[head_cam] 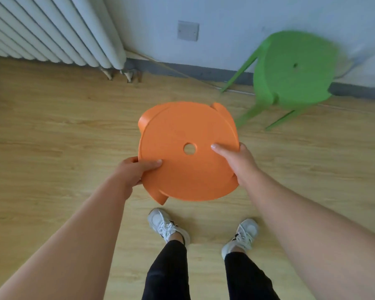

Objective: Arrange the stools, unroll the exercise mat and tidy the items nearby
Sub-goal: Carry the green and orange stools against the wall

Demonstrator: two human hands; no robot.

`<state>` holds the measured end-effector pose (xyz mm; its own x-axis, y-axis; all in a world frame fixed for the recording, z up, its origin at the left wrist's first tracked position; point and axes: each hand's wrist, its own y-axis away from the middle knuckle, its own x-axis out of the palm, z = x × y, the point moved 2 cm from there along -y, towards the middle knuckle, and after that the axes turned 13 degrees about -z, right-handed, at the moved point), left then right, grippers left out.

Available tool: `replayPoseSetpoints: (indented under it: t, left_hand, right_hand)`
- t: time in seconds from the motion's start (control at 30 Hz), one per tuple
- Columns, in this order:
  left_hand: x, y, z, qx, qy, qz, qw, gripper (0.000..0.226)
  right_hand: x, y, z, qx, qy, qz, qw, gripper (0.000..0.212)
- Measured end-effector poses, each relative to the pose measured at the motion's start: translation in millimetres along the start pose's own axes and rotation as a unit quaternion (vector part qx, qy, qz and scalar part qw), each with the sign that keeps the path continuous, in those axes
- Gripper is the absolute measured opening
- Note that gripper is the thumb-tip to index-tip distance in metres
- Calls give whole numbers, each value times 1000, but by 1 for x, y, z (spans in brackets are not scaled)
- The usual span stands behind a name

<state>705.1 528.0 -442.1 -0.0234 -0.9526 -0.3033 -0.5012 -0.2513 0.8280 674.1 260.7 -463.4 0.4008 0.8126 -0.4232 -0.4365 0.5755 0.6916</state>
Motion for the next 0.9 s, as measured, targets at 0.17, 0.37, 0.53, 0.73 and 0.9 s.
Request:
replayPoseSetpoints:
  t: [0.17, 0.37, 0.53, 0.73, 0.9]
  left_hand:
    - [98, 33, -3, 8, -55, 39, 998, 42]
    - [217, 81, 4, 11, -99, 72, 992, 42]
    - [325, 121, 8, 26, -144, 99, 984, 43]
    - [434, 158, 1, 60, -177, 126, 974, 47]
    - [502, 175, -16, 76, -174, 141, 972, 36]
  right_hand:
    - [-99, -35, -31, 24, -30, -33, 999, 75]
    - [-217, -72, -70, 49, -76, -54, 994, 73]
    - [-322, -105, -97, 71, -119, -101, 985, 68]
    - [-421, -144, -112, 91, -155, -137, 974, 74]
    - [-479, -179, -100, 85, -167, -174, 967, 72]
